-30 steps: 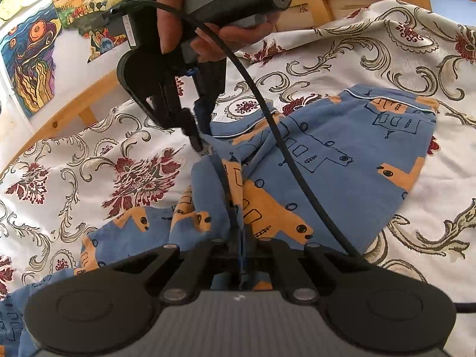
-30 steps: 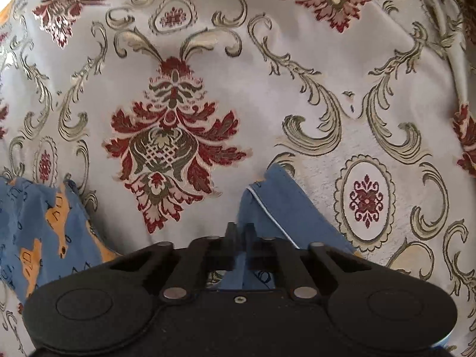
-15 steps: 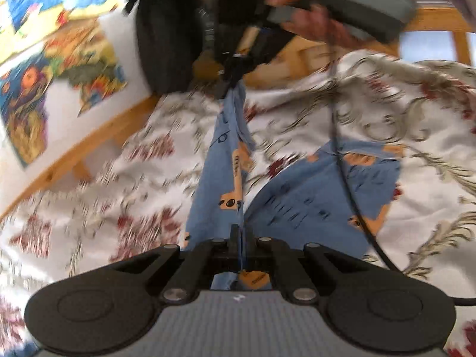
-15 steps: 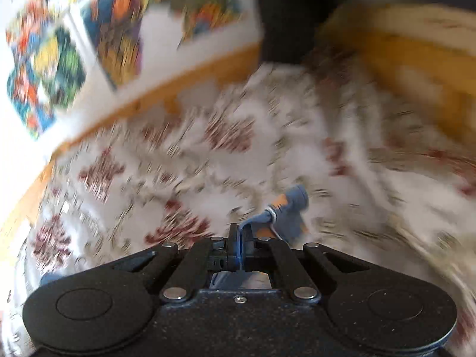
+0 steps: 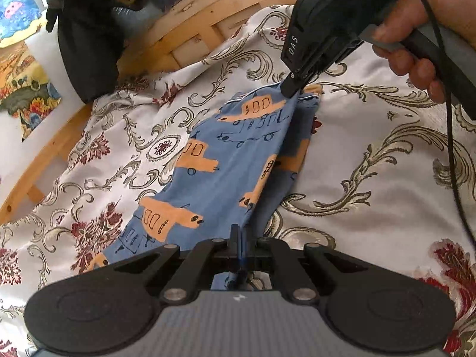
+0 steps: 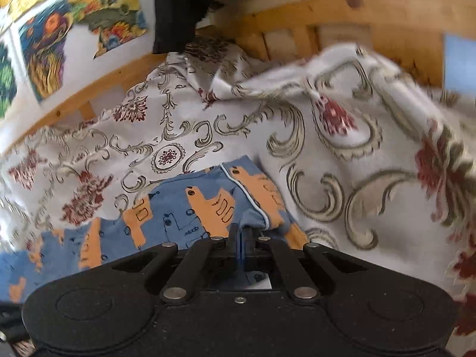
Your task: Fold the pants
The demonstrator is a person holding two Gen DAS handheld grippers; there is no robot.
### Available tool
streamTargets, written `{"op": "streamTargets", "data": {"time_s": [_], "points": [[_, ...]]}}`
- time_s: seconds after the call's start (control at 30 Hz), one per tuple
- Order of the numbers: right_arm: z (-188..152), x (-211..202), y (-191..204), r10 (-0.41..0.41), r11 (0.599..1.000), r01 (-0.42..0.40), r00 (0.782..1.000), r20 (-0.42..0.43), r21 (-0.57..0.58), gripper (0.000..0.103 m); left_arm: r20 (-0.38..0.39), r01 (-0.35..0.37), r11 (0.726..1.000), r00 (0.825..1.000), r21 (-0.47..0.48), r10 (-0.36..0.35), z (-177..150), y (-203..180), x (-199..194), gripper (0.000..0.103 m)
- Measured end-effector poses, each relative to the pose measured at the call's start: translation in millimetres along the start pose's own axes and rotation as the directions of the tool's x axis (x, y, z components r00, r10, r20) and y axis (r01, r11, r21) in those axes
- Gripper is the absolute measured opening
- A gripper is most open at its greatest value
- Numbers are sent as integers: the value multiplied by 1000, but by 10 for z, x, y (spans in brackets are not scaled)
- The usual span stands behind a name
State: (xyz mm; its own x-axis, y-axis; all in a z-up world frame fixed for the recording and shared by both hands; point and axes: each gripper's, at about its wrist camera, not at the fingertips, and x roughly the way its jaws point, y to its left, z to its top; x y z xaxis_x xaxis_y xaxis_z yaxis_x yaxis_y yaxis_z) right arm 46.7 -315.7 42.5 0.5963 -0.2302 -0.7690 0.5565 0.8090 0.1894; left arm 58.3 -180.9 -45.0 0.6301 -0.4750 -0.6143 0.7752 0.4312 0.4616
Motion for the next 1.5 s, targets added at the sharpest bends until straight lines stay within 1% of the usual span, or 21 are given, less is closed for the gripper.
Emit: {"op": "streamTargets", "data": {"time_s": [0.1,0.2,0.3,0.47,0.57,0.63,0.73,0.77,0.8,0.83,0.87,0.9,0.93,1.0,1.07,1.13,1.2,1.23,1.33,1.4,1.5], "points": [[-106,-38,137,-56,995,56,998,-1,-79,0,1,-1,1000,1000,9,1,-27,17,-21,0],[-189,-46,112,-89,989,84,996,-33,-124,0,-8,4,1000,1000,20,-3,-37,13,-31,0],[-225,31,98,-112,987,103,991,-70,-124,0,-21,16,1000,1000,20,-15,-61,9,-22,0],[-241,-31,143,-155,973,146,987,-34,-179,0,-23,31,999,999,23,-31,-46,6,-29,0],[-283,95,115,-159,975,140,982,-104,-173,0,-39,40,999,998,34,-38,-64,-20,14,1],[-303,129,97,-160,976,139,981,-114,-170,0,-45,52,998,998,20,-51,-80,3,50,1],[-300,106,98,-159,975,138,980,-116,-173,11,-43,78,997,996,-26,-79,-100,88,30,3],[-298,88,84,-151,978,131,981,-119,-165,18,-42,89,995,995,-47,-91,-115,125,15,9],[-288,68,67,-137,981,118,983,-125,-153,29,-41,103,992,993,-76,-107,-139,178,-10,12],[-278,42,50,-127,984,109,984,-127,-142,37,-39,119,986,992,-115,-124,-176,243,-50,25],[-273,11,33,-121,985,104,985,-123,-135,52,-41,129,977,990,-169,-138,-229,327,-102,42],[-269,-20,24,-115,987,100,986,-119,-129,63,-43,126,966,989,-228,-139,-294,418,-163,51],[-265,-52,20,-108,988,94,988,-114,-125,65,-45,116,950,990,-289,-135,-376,520,-234,61],[-267,-115,46,-123,986,112,989,-81,-127,75,-65,71,916,992,-395,-105,-570,733,-385,64],[-274,-185,131,-160,975,156,987,-12,-159,82,-116,-20,879,992,-476,-40,-769,954,-519,74],[-289,-261,252,-170,963,185,981,90,-194,89,-172,-103,836,985,-540,11,-933,1175,-602,79],[-322,-323,401,-145,954,190,970,196,-234,101,-218,-162,763,976,-626,28,-1059,1445,-620,80],[-329,-334,469,-123,948,184,964,235,-259,101,-228,-174,709,974,-683,19,-1109,1587,-611,80],[-332,-271,738,8,910,113,957,291,-399,101,-184,-144,509,983,-849,-28,-1213,2029,-554,80],[-290,-158,933,113,859,45,955,275,-510,101,-175,-140,379,983,-915,-57,-1233,2278,-438,80],[-193,25,1157,276,781,-78,933,230,-619,101,-164,-141,217,982,-966,-94,-1238,2577,-237,80]]}}
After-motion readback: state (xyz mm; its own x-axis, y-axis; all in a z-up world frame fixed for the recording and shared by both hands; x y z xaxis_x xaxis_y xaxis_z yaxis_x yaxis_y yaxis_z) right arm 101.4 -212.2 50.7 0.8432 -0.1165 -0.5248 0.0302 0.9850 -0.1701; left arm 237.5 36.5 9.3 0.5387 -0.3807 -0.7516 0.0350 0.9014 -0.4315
